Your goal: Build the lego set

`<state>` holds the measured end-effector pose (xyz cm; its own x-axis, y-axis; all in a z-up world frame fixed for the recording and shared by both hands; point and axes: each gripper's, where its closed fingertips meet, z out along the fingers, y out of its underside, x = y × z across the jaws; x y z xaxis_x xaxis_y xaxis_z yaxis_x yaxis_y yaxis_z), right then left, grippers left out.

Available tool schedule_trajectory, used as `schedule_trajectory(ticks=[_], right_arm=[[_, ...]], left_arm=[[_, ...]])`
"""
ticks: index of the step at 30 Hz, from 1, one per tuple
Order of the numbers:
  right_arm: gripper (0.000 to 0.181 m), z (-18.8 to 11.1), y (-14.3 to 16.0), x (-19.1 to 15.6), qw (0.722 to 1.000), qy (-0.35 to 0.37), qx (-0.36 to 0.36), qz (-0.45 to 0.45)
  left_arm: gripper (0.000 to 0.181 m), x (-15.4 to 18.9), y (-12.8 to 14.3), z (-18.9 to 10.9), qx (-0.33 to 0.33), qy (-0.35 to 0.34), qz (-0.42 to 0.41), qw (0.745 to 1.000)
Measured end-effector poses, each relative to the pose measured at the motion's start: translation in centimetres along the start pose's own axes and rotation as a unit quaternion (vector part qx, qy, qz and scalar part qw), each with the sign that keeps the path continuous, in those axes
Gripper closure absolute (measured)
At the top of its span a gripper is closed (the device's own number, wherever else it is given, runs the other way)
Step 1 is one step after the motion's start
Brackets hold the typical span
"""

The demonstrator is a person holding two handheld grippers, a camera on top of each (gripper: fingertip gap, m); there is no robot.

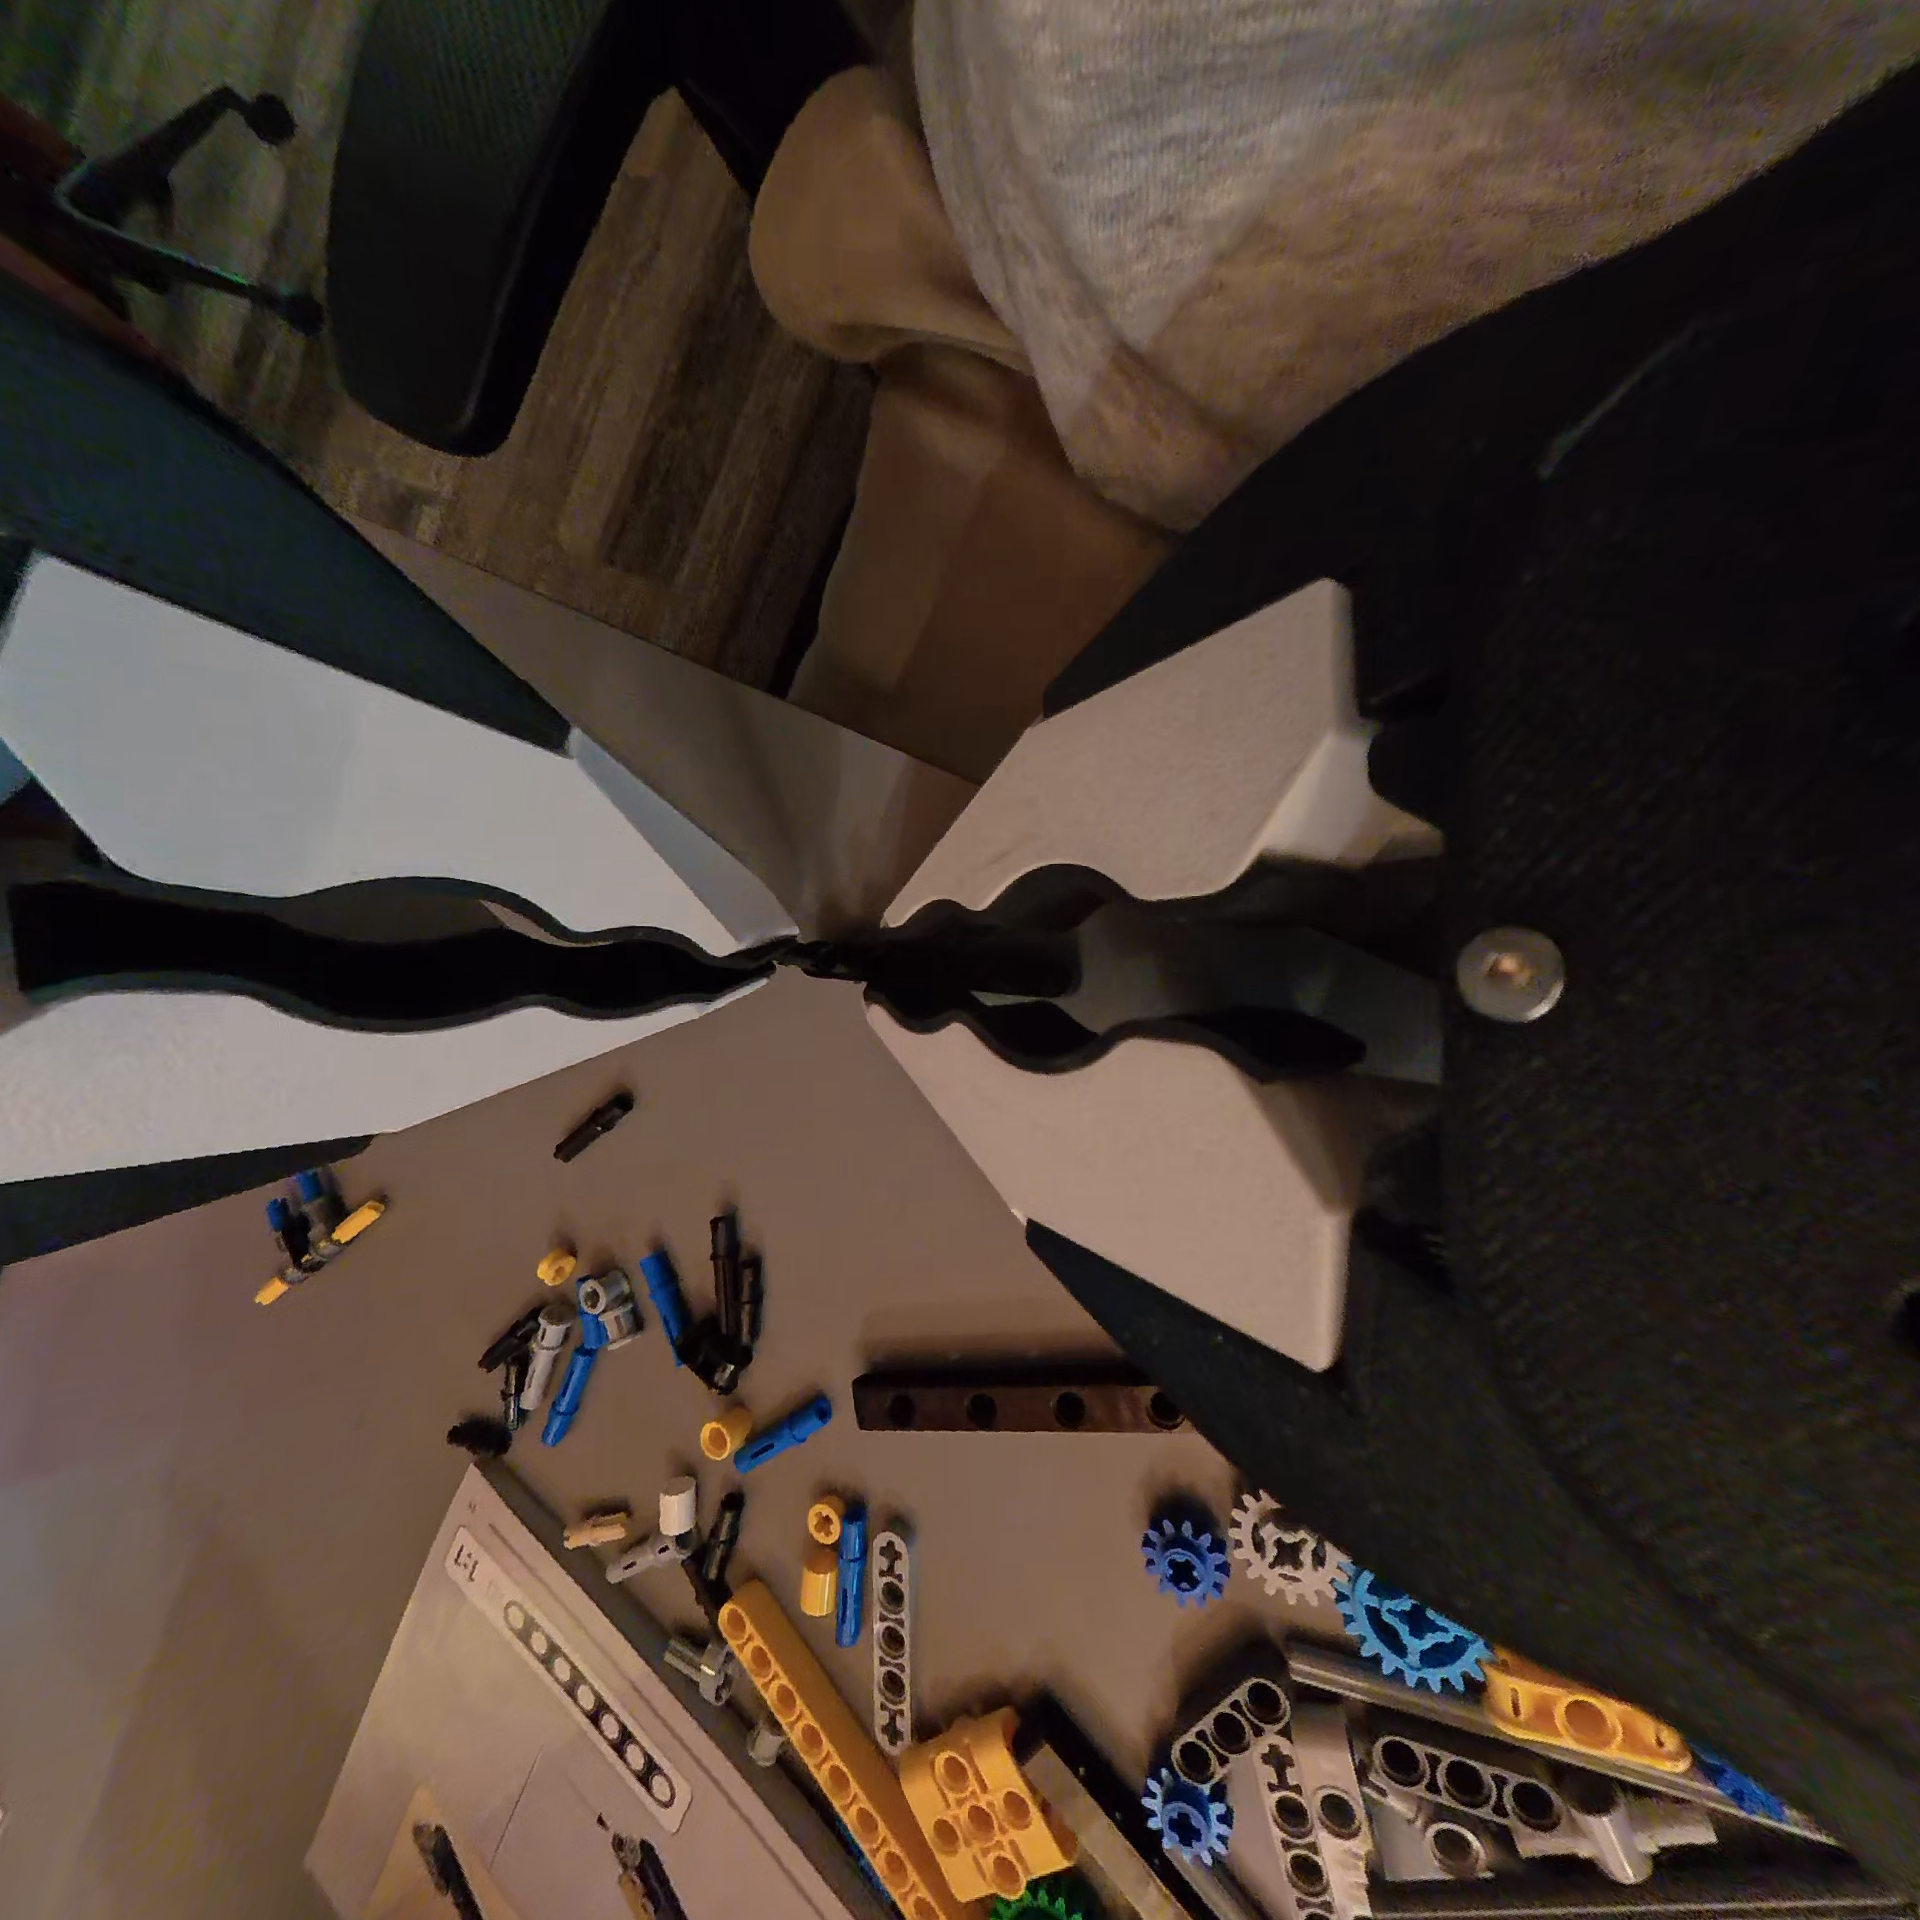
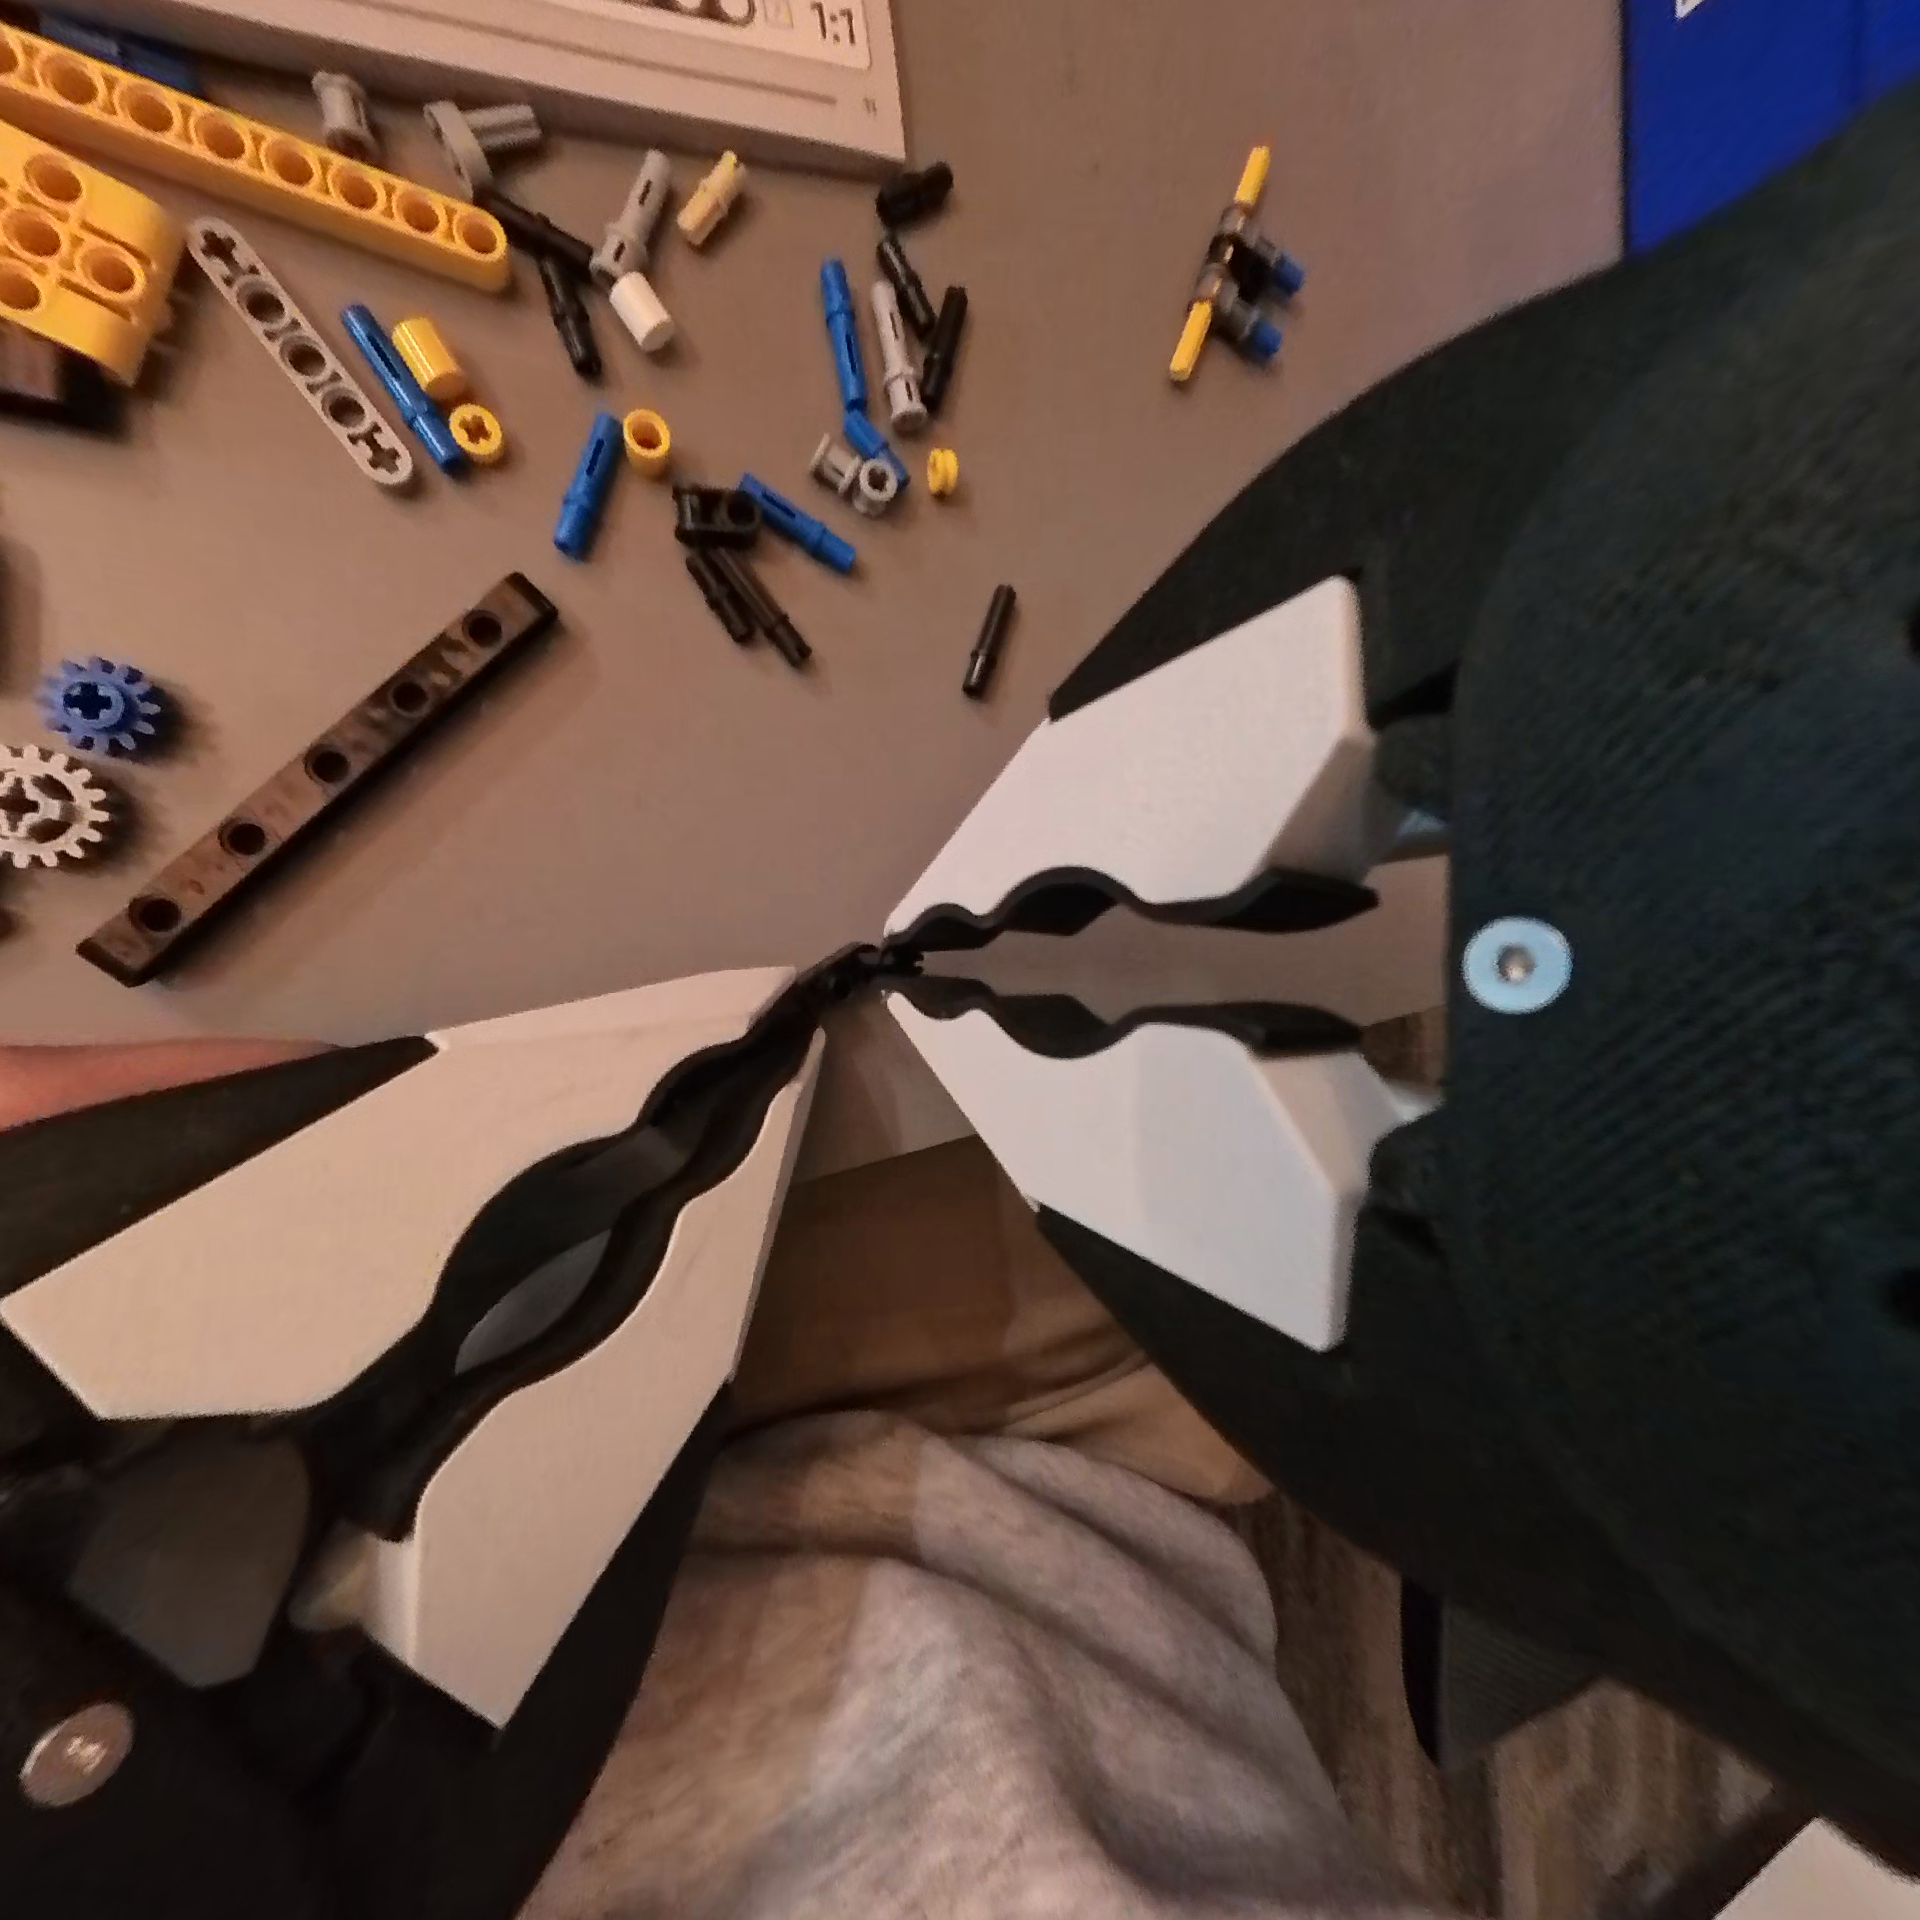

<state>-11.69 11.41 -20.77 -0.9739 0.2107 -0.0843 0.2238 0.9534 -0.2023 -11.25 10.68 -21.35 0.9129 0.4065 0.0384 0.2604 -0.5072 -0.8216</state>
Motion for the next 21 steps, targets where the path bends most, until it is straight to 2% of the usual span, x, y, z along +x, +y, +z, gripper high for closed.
schedule_trajectory(ticks=[21], right_arm=[[0.179,0.00,-0.11,-0.10,0.999,-0.011,-0.003,0.052]], left_arm=[[0.176,0.16,-0.01,-0.03,-0.002,0.026,-0.021,0.999]])
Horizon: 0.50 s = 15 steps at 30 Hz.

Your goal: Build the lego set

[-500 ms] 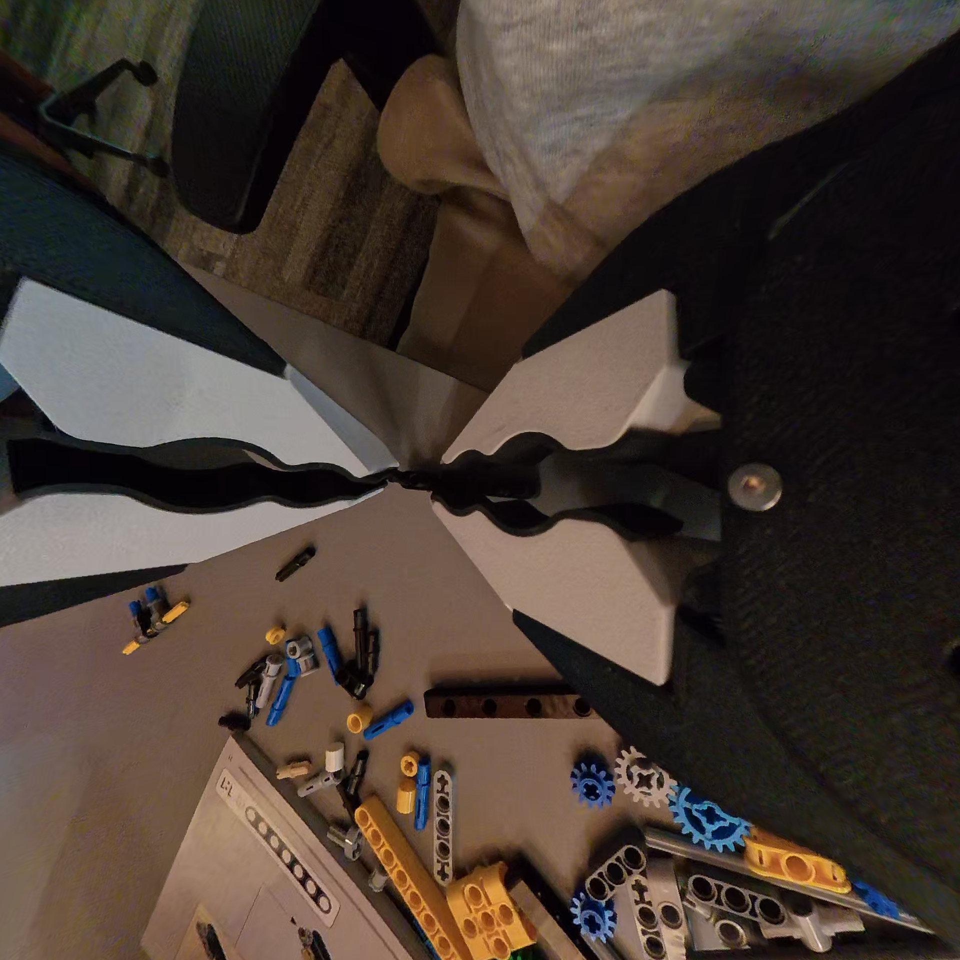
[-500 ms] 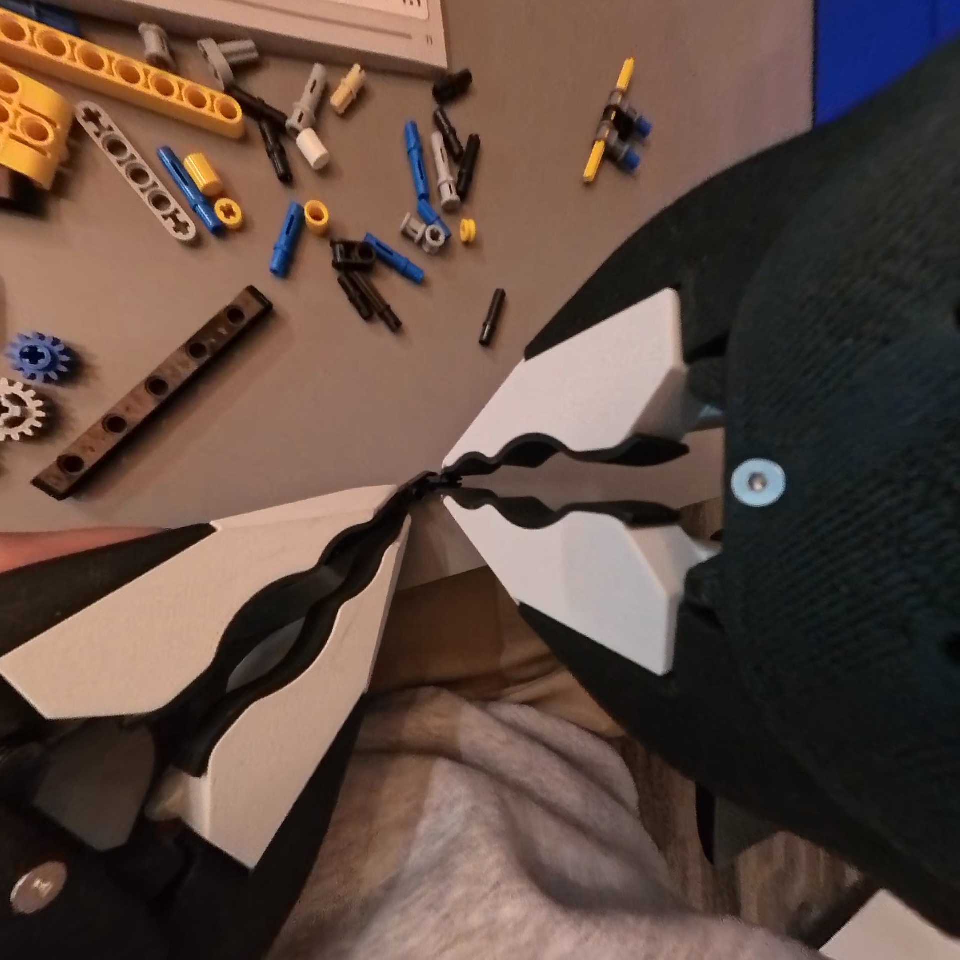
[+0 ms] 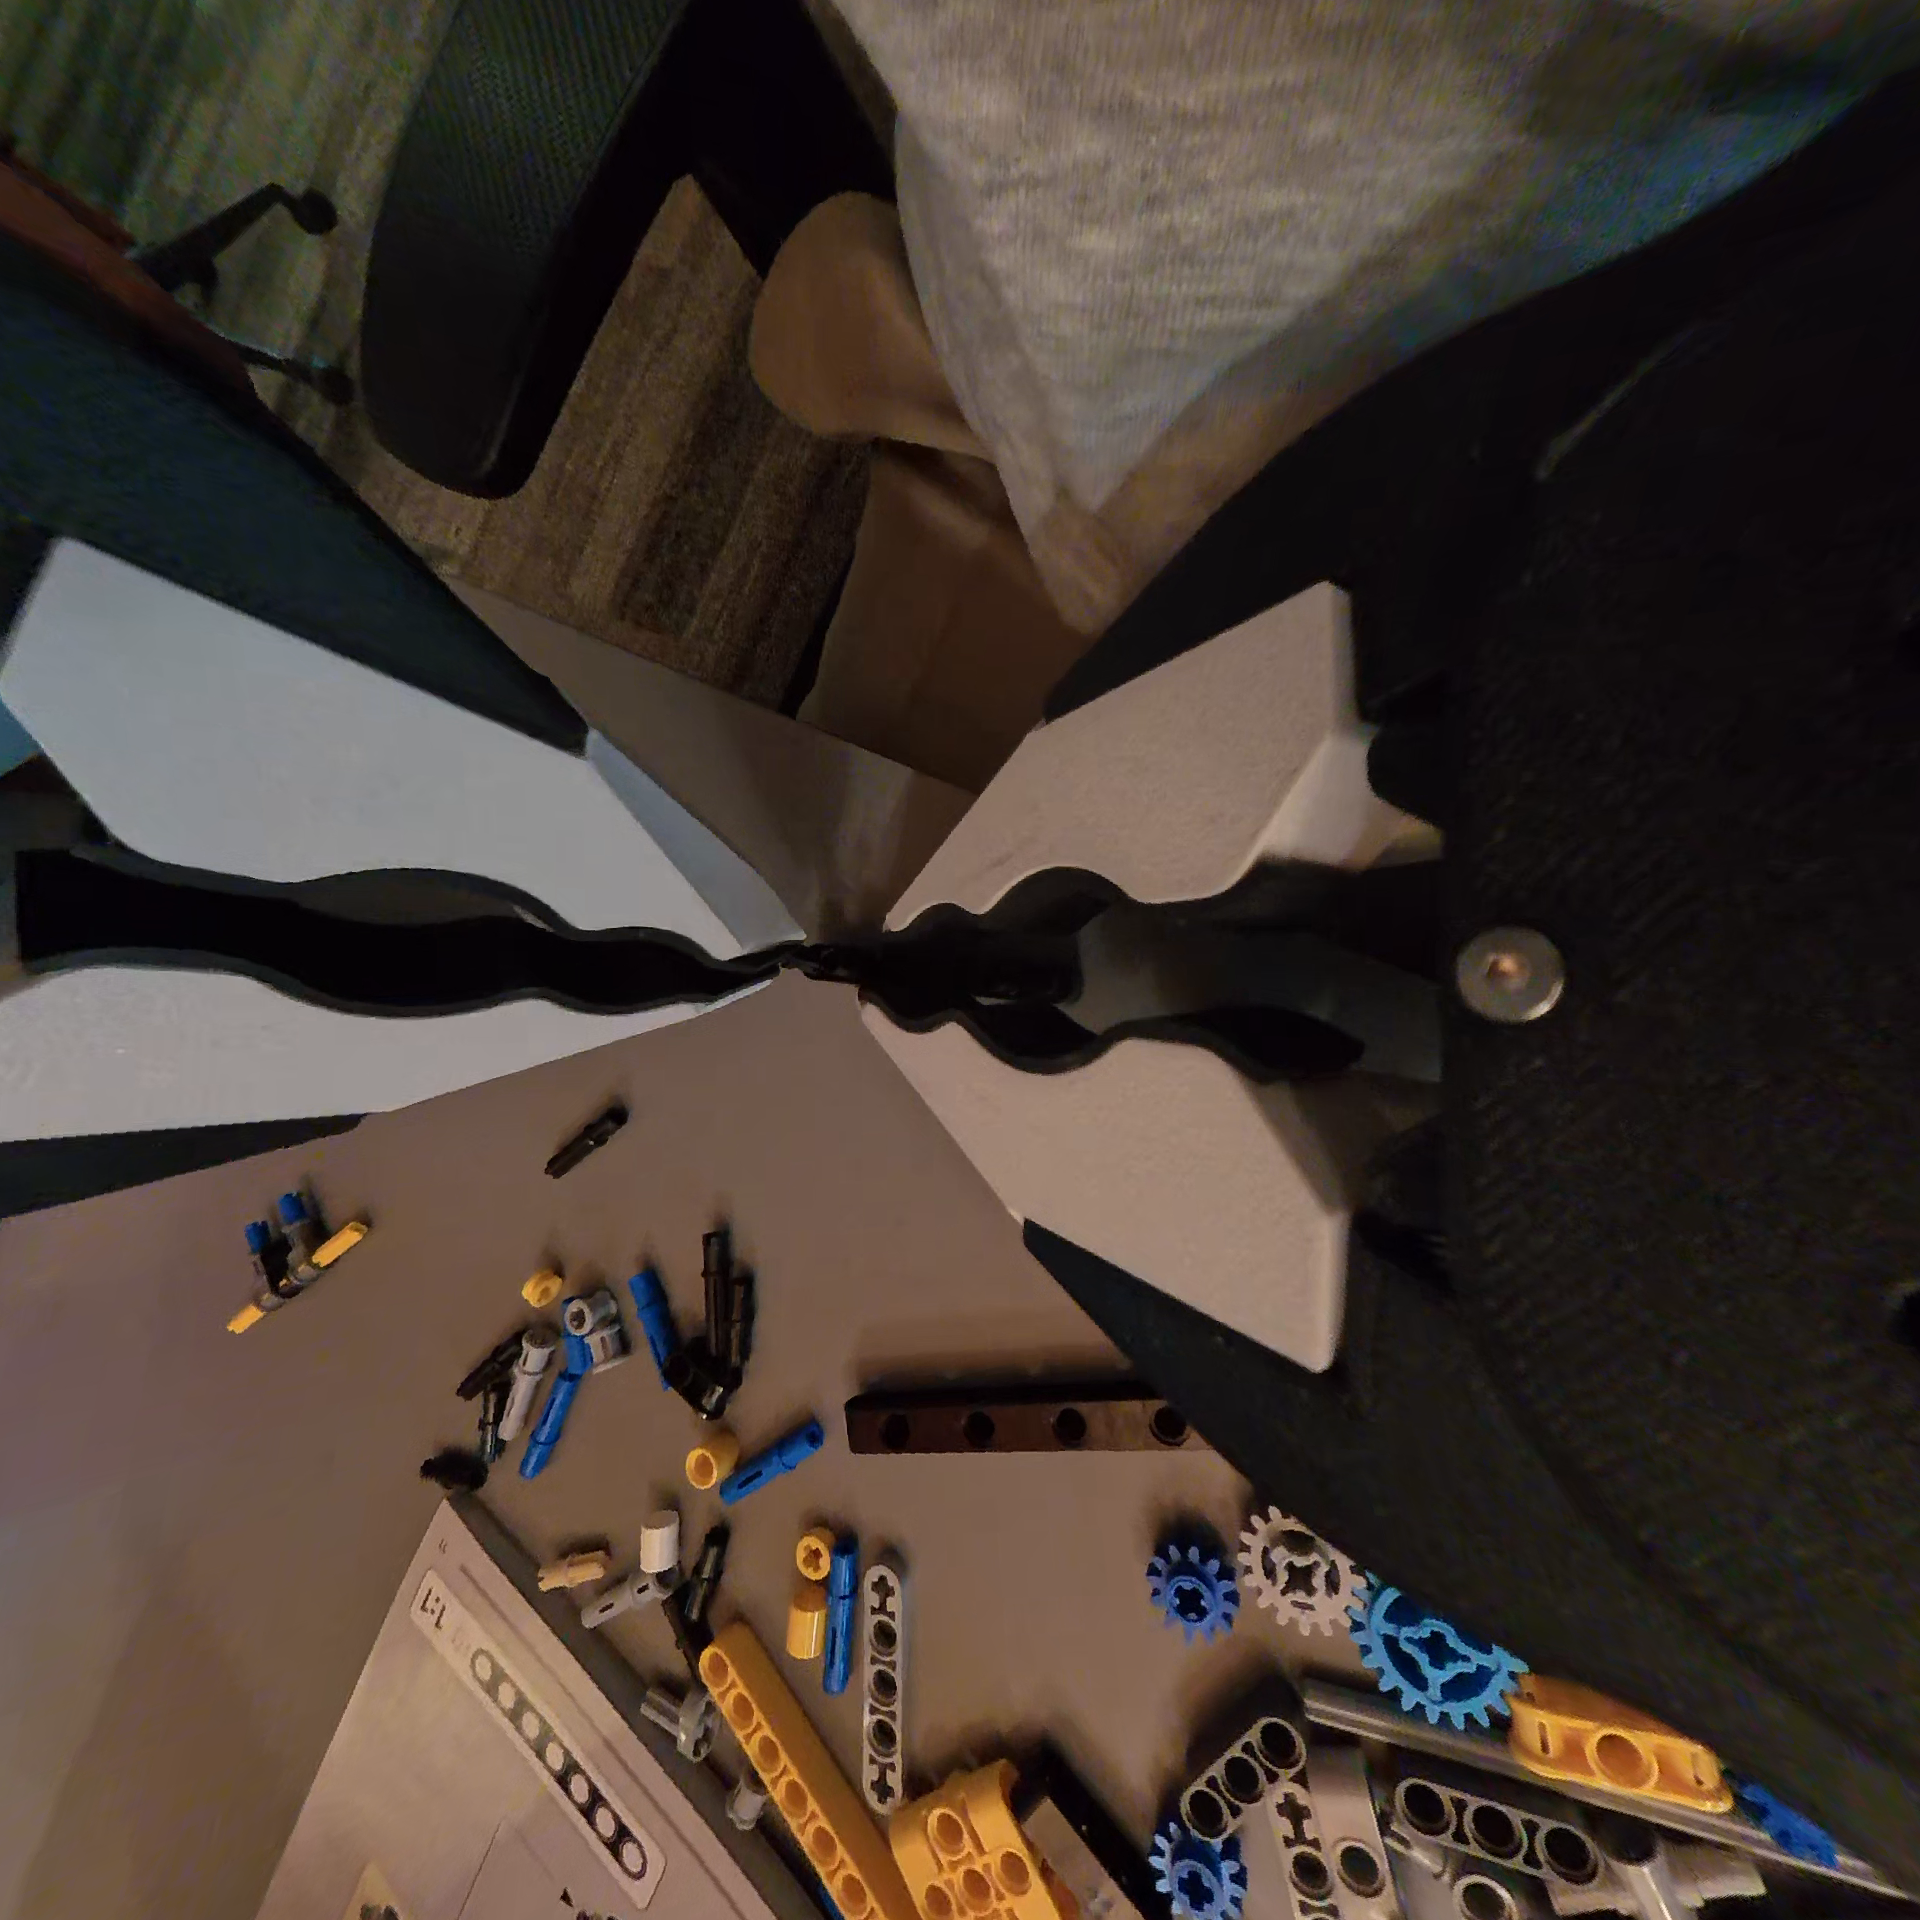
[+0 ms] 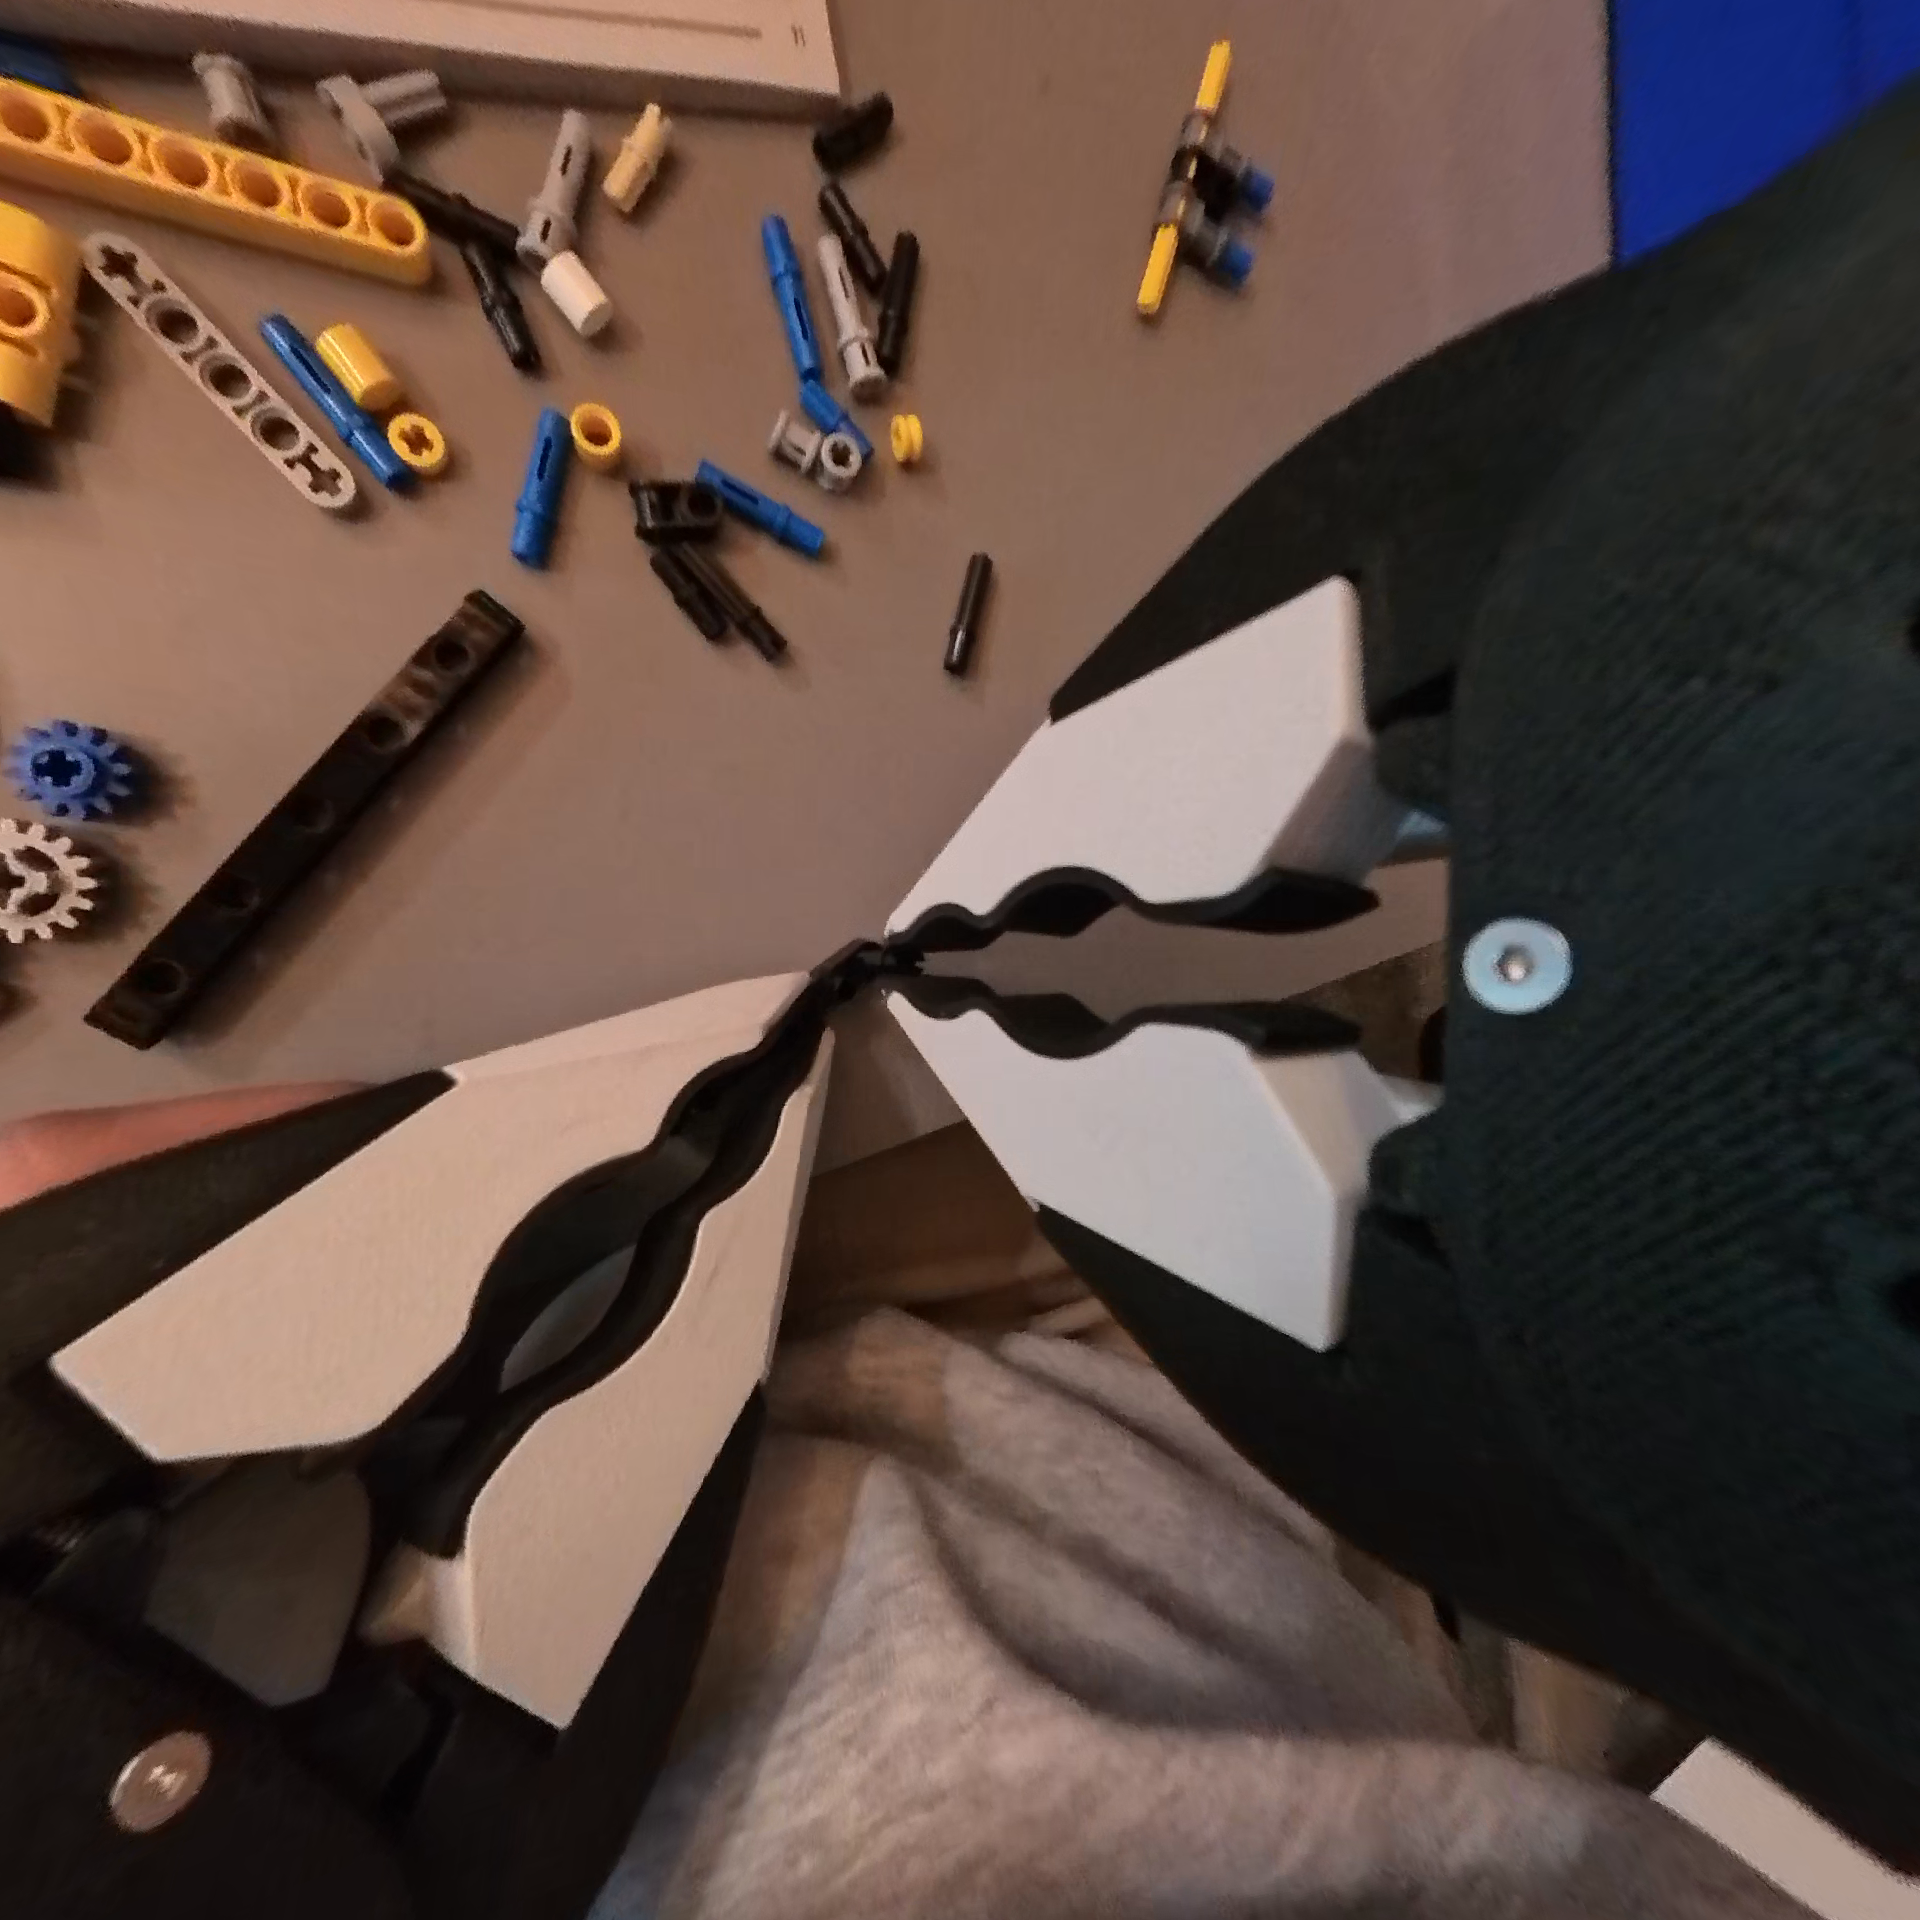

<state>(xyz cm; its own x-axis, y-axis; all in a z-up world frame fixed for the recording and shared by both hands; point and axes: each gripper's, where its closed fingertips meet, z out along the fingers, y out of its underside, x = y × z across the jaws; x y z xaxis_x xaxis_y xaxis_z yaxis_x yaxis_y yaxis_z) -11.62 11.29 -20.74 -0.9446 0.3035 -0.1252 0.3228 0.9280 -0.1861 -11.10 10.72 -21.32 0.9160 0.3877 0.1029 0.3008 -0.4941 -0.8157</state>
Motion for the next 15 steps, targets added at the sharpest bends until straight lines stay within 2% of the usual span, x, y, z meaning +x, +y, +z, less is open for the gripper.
schedule_trajectory(ticks=[15], right_arm=[[0.179,-0.03,-0.12,0.05,1.000,-0.002,0.012,-0.015]], left_arm=[[0.176,0.01,0.01,0.00,0.000,0.001,-0.001,1.000]])
